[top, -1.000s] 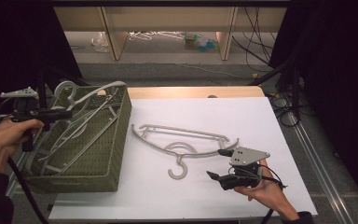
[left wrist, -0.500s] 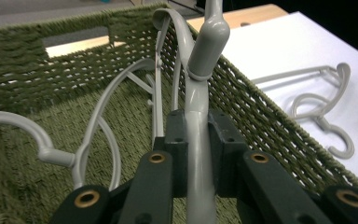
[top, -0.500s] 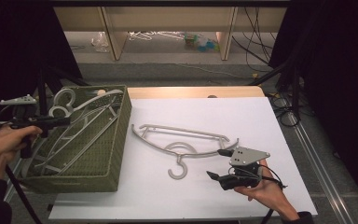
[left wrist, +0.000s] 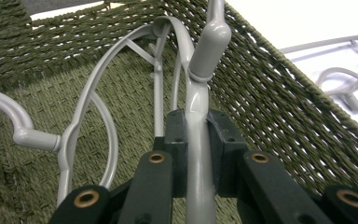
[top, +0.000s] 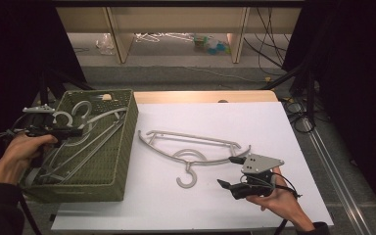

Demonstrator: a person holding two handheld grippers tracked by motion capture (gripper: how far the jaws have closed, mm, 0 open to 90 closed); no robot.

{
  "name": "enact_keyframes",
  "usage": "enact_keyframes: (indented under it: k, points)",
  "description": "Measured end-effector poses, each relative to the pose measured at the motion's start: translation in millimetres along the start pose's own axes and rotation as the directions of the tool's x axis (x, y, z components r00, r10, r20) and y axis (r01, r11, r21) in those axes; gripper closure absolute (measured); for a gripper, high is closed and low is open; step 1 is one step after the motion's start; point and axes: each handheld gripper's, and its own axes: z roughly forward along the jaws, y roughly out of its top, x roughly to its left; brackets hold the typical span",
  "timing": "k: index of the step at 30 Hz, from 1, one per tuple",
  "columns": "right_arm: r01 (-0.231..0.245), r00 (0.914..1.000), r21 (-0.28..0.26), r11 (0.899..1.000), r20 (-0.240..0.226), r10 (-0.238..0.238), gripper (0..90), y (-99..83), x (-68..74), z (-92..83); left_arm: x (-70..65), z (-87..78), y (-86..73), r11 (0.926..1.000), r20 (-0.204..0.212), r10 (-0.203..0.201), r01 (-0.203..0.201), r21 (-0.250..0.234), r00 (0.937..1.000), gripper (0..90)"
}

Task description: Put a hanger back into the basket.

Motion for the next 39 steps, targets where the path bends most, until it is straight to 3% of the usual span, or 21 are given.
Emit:
enact_keyframes:
  k: [2, 6, 11, 12, 15, 20, 21, 24, 26, 28, 34, 35, 36, 39]
  points:
    - [0.0, 1.0, 0.008, 1.0, -0.003, 0.0, 21.7, -0.3, -0.1, 0.0, 2.8, 2.2, -3.5, 0.9998, -0.048, -0.011, 0.012, 0.016, 0.9988, 77.3]
    - [0.0, 1.0, 0.005, 1.0, 0.0, 0.0, 21.8, -0.1, 0.6, 0.8, 11.0, 7.1, -12.2, 0.998, -0.086, -0.054, 0.057, 0.026, 0.9948, 75.8]
    - [-0.001, 1.0, 0.013, 1.0, -0.004, 0.001, 21.7, -0.1, -0.2, 0.4, 18.7, 5.3, -15.8, 0.9966, -0.134, -0.053, 0.061, 0.055, 0.9895, 74.5]
    - [-0.001, 1.0, 0.017, 1.0, -0.005, 0.001, 21.6, -0.3, -0.2, 0.4, 20.0, 4.6, -15.6, 0.996, -0.165, -0.042, 0.054, 0.071, 0.9855, 73.7]
    - [-0.003, 1.0, 0.014, 1.0, -0.008, 0.003, 21.7, 0.1, 0.2, 0.0, 23.2, 3.9, -17.4, 0.9942, -0.206, -0.048, 0.067, 0.084, 0.9775, 73.0]
    - [-0.004, 1.0, 0.006, 1.0, -0.002, 0.004, 21.7, -0.3, -0.1, 0.7, 23.4, 2.3, -21.5, 0.9936, -0.285, -0.051, 0.077, 0.083, 0.9571, 68.5]
    - [-0.003, 1.0, 0.014, 1.0, -0.001, 0.003, 21.6, -0.2, -0.3, 0.4, 23.4, 0.5, -21.6, 0.9943, -0.305, -0.062, 0.085, 0.064, 0.9505, 67.2]
    - [-0.005, 1.0, 0.004, 1.0, -0.002, 0.005, 21.7, -0.2, 0.3, 0.8, 22.5, -9.5, -19.5, 0.9957, -0.326, -0.065, 0.083, 0.042, 0.9432, 63.8]
    - [-0.003, 1.0, 0.016, 1.0, -0.005, 0.003, 21.6, -0.1, -0.3, 0.2, 20.0, -12.5, -18.4, 0.9964, -0.327, -0.057, 0.074, 0.041, 0.9432, 60.7]
    - [-0.001, 1.0, 0.011, 1.0, -0.003, 0.001, 21.6, -0.3, -0.2, 0.6, 15.2, -16.4, -16.2, 0.9982, -0.313, -0.042, 0.053, 0.029, 0.9489, 59.0]
    - [-0.003, 1.0, 0.011, 1.0, -0.005, 0.003, 21.6, -0.1, -0.4, 0.3, -7.2, -26.9, -11.3, 1.0, -0.293, -0.001, 0.0, -0.004, 0.9562, 48.5]
    - [-0.007, 1.0, 0.0, 1.0, 0.002, 0.007, 21.6, -0.4, -0.3, 0.4, -10.7, -29.3, -11.4, 0.9999, -0.281, -0.003, -0.001, -0.016, 0.9598, 46.8]
    - [-0.007, 1.0, 0.002, 1.0, 0.003, 0.007, 21.6, -0.6, -0.6, 0.1, -15.2, -28.2, -12.2, 0.9977, -0.274, -0.035, 0.018, -0.065, 0.9612, 46.2]
    - [-0.008, 1.0, 0.001, 1.0, 0.003, 0.008, 21.6, -0.6, -1.4, -0.2, -29.8, -34.9, -13.4, 0.9948, -0.254, -0.034, 0.009, -0.101, 0.9667, 43.3]
